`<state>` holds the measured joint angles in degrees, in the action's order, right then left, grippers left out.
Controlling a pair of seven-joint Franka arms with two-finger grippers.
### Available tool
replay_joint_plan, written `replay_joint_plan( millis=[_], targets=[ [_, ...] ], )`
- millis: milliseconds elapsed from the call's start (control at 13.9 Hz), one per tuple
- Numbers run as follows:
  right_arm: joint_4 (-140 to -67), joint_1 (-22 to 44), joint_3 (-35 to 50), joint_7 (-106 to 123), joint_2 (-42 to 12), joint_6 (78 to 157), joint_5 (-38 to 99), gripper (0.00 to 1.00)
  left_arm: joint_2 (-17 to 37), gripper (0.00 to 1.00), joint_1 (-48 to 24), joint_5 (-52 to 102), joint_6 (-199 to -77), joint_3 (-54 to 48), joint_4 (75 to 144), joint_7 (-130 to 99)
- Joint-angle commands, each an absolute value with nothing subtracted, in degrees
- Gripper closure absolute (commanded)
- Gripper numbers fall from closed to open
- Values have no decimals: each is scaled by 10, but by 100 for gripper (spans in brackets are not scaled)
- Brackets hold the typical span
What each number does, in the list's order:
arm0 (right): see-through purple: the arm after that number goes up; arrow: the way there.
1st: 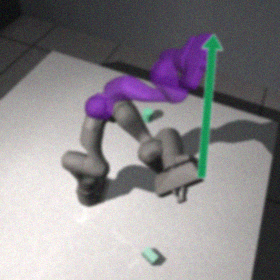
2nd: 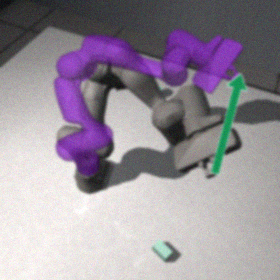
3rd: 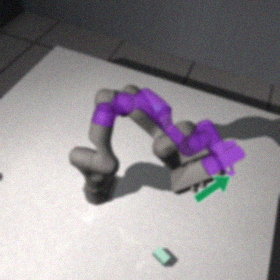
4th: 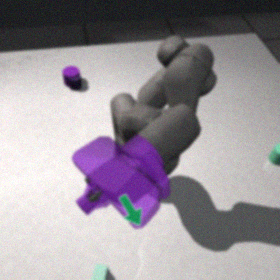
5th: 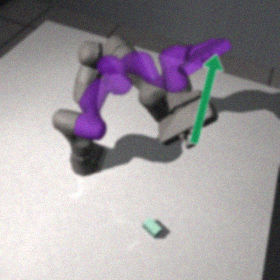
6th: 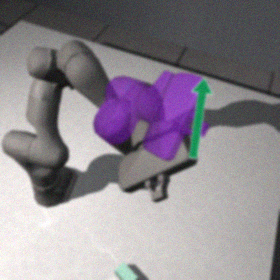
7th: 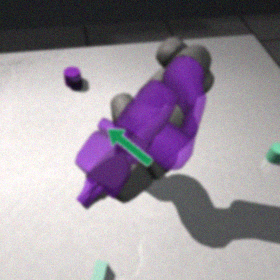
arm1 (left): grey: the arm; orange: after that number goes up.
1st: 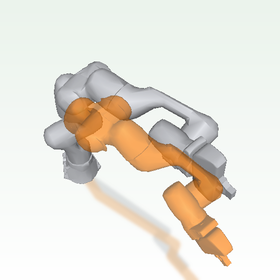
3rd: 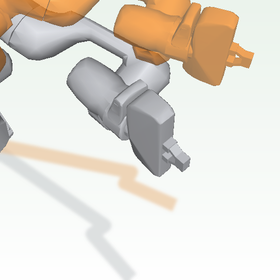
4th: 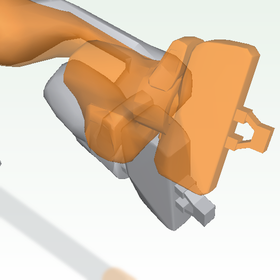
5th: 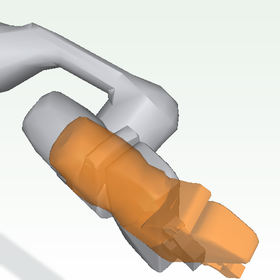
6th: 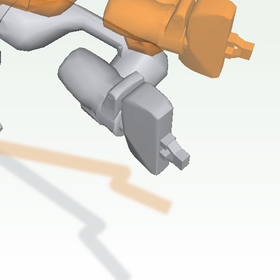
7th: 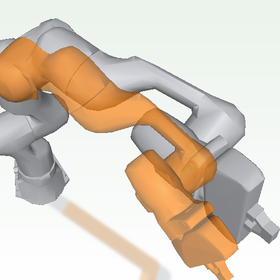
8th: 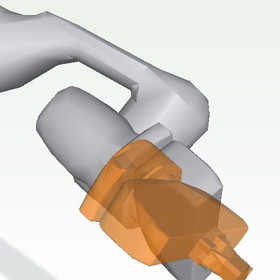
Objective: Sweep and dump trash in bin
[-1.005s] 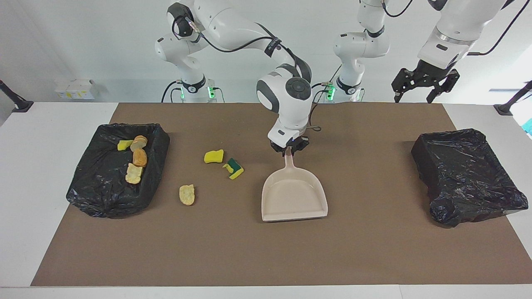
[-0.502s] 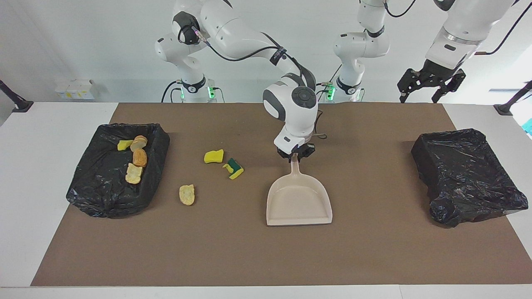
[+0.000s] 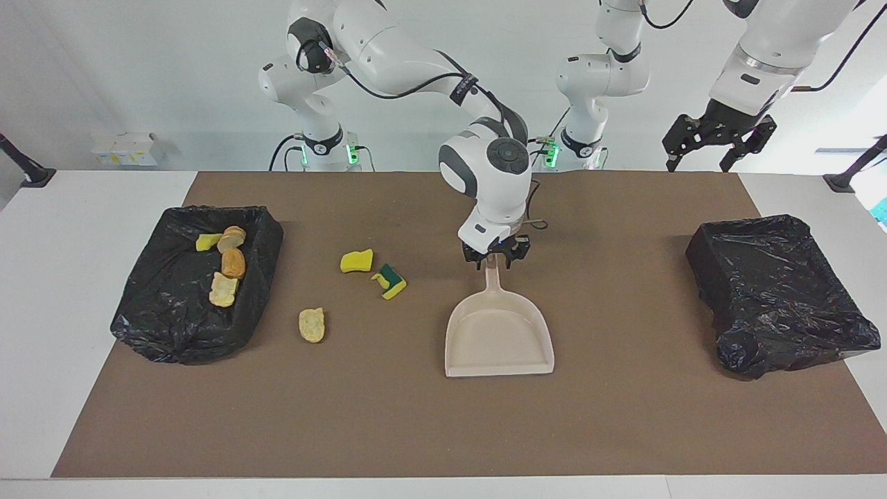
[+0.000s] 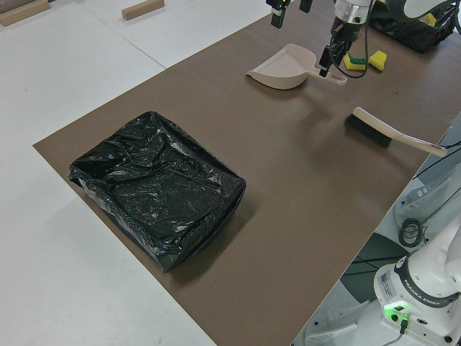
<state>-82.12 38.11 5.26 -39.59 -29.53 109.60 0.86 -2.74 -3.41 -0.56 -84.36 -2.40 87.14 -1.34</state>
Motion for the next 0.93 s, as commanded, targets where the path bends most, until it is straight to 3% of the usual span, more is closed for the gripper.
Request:
replay_joint_plan(
  millis=[0,359,646,861],
  targets=[
    [-911,404,62,-440,-226,1108,11,0,-29,0,-32,-14,-829,-25,864,-5],
    [-1011,424,63,-520,-128,1118,14,0,-30,0,-19,-14,-824,-24,866,2],
    [-1066,454,69,-560,-96,1162,57,0,-54,0,-18,-9,-830,-25,902,-3],
    [-1149,477,69,-573,-52,1206,87,0,-60,0,-24,-8,-824,-25,917,-9]
  ],
)
